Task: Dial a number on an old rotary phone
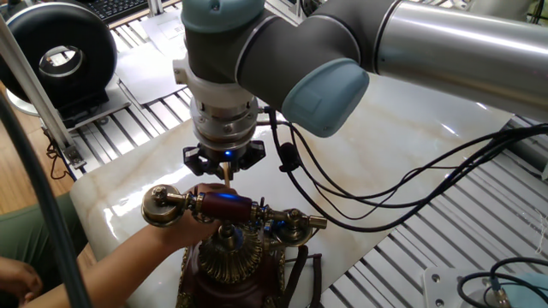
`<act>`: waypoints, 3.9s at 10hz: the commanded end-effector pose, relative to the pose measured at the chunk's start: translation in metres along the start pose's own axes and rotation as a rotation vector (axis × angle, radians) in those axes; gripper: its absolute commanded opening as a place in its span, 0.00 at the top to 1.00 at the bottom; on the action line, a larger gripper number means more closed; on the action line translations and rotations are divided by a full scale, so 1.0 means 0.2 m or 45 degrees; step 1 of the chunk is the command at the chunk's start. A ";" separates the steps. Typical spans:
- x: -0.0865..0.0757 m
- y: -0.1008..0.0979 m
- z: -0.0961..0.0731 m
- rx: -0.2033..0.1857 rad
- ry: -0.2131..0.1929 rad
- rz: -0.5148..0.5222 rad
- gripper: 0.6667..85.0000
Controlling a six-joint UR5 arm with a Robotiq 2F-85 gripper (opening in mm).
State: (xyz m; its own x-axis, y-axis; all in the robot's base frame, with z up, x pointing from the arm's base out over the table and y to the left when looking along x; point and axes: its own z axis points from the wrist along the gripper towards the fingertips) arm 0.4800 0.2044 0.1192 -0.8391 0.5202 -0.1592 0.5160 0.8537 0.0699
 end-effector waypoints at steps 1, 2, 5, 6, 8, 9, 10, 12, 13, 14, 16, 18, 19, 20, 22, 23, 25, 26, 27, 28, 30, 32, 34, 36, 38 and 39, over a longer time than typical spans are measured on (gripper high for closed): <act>-0.02 0.04 0.00 -0.036 0.018 0.013 1.00; -0.03 0.05 0.01 -0.039 0.013 0.013 1.00; -0.08 0.06 0.07 -0.020 -0.015 0.008 1.00; -0.10 0.08 0.09 -0.008 -0.022 0.005 1.00; -0.14 0.10 0.14 -0.007 -0.053 0.002 1.00; -0.17 0.11 0.17 -0.009 -0.068 0.000 1.00; -0.19 0.12 0.19 -0.017 -0.081 0.000 1.00; -0.24 0.06 0.24 -0.035 -0.092 -0.018 1.00; -0.26 0.02 0.24 -0.057 -0.079 -0.037 1.00; -0.26 -0.02 0.23 -0.073 -0.070 -0.057 1.00; -0.25 -0.05 0.21 -0.073 -0.052 -0.074 1.00; -0.23 -0.04 0.21 -0.051 -0.053 -0.084 1.00; -0.22 -0.01 0.20 -0.052 -0.050 -0.082 1.00; -0.22 0.00 0.19 -0.048 -0.043 -0.082 1.00; -0.23 0.04 0.10 -0.040 0.017 -0.068 1.00; -0.26 0.03 0.03 -0.065 0.049 -0.097 1.00; -0.29 -0.06 -0.10 -0.047 0.100 -0.140 1.00; -0.31 -0.11 -0.14 -0.043 0.119 -0.169 1.00; -0.35 -0.20 -0.18 -0.018 0.124 -0.253 1.00; -0.39 -0.28 -0.20 -0.012 0.134 -0.385 1.00; -0.50 -0.41 -0.15 0.004 0.096 -0.612 1.00; -0.58 -0.42 -0.01 -0.010 0.057 -0.665 1.00; -0.62 -0.41 0.12 -0.042 0.039 -0.661 1.00; -0.64 -0.45 0.17 -0.029 0.027 -0.705 0.99; -0.63 -0.44 0.25 -0.067 0.017 -0.787 0.88; -0.64 -0.43 0.31 -0.100 -0.015 -0.826 0.84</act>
State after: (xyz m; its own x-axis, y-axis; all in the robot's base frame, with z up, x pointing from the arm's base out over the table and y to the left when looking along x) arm 0.5460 0.0630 0.0938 -0.9860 -0.0373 -0.1625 -0.0381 0.9993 0.0023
